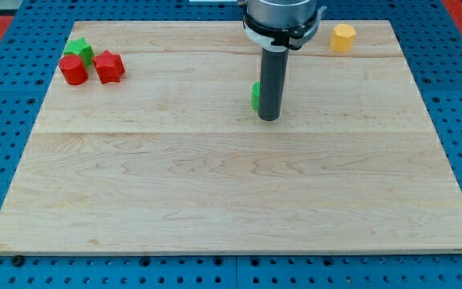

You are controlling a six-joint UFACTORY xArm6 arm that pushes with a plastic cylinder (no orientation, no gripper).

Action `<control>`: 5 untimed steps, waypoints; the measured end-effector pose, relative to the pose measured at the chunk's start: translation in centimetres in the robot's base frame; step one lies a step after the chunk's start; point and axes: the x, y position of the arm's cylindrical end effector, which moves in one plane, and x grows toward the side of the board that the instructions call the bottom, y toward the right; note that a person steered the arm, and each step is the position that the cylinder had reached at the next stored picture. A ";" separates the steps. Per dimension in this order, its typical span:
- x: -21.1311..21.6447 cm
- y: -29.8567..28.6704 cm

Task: Push the red star to the bottom of the green circle

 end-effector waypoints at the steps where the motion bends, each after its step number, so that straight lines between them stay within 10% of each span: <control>1: -0.7 -4.0; 5: -3.4 -4.6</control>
